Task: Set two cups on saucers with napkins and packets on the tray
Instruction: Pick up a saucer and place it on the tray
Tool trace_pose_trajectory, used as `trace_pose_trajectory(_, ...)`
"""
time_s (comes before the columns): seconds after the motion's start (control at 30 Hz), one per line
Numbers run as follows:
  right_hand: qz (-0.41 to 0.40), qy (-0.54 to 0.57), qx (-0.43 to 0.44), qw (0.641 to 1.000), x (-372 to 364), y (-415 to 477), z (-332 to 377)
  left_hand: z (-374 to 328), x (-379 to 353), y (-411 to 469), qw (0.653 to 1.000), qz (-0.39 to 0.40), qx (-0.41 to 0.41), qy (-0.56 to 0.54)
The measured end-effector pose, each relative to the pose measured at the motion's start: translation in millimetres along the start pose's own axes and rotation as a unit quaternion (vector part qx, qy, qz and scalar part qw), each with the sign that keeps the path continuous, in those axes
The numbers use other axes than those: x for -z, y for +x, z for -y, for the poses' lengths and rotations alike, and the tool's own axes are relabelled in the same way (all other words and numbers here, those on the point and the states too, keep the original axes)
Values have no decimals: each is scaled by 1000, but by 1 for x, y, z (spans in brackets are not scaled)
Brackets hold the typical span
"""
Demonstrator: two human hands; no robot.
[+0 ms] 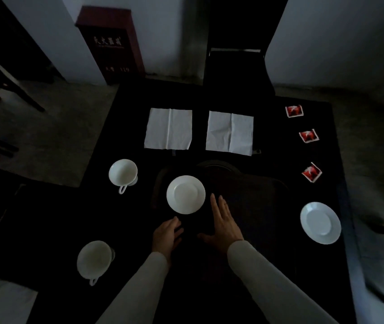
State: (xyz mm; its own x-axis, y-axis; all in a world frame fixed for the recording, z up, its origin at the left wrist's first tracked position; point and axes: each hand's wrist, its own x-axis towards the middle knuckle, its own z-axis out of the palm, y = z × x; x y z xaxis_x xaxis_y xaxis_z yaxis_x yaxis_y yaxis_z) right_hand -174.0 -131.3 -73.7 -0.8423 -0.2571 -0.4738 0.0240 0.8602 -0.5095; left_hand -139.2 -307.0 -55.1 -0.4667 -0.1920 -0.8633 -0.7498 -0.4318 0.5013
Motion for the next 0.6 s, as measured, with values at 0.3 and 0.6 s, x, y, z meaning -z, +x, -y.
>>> trace_pose_trajectory(0.3, -34, 25, -4, 999, 12, -56, -24, 32, -37, -44, 998, 46, -13, 43)
trace_pose_trajectory(0.6, -86, 7, -28, 996, 43, -111, -81, 73, -99, -90, 993, 96, -11, 67)
